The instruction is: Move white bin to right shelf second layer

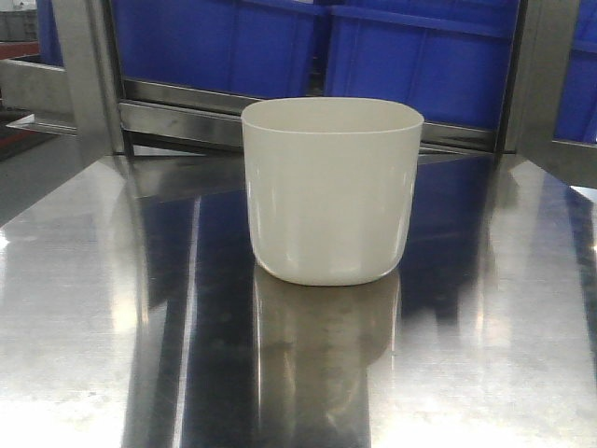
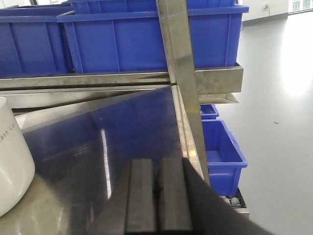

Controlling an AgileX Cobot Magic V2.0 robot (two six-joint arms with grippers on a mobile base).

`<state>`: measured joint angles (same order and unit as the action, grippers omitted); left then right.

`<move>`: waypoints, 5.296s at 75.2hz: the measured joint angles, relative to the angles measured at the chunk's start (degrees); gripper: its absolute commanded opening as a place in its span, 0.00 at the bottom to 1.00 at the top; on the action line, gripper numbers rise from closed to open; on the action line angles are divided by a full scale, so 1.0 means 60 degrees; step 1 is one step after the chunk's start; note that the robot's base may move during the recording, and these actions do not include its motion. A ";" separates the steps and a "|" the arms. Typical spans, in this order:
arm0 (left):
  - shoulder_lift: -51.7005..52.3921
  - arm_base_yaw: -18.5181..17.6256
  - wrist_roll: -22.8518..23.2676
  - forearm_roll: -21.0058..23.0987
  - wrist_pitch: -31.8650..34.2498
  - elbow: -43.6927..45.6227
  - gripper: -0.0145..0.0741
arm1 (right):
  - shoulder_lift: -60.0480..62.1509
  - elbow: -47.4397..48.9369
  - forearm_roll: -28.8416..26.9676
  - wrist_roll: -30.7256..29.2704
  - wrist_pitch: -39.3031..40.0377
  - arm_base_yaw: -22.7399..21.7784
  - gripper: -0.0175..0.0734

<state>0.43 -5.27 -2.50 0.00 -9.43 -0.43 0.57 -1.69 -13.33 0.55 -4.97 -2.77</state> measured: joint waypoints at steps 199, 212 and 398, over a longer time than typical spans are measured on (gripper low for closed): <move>0.0000 0.0000 0.0000 0.0000 0.0000 0.0000 0.26 | -1.1377 1.1126 -0.0280 0.0552 -0.8014 0.0625 0.27; 0.0000 0.0000 0.0000 0.0000 0.0000 0.0000 0.26 | -1.2894 1.2582 -0.0353 0.0457 -0.9343 0.1597 0.49; 0.0000 0.0000 0.0000 0.0000 0.0000 0.0000 0.26 | -1.8096 1.4887 -0.0139 0.0121 -0.8580 0.3694 0.35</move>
<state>0.43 -5.27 -2.50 0.00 -9.43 -0.43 -108.00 87.63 -14.17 1.27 -56.46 19.39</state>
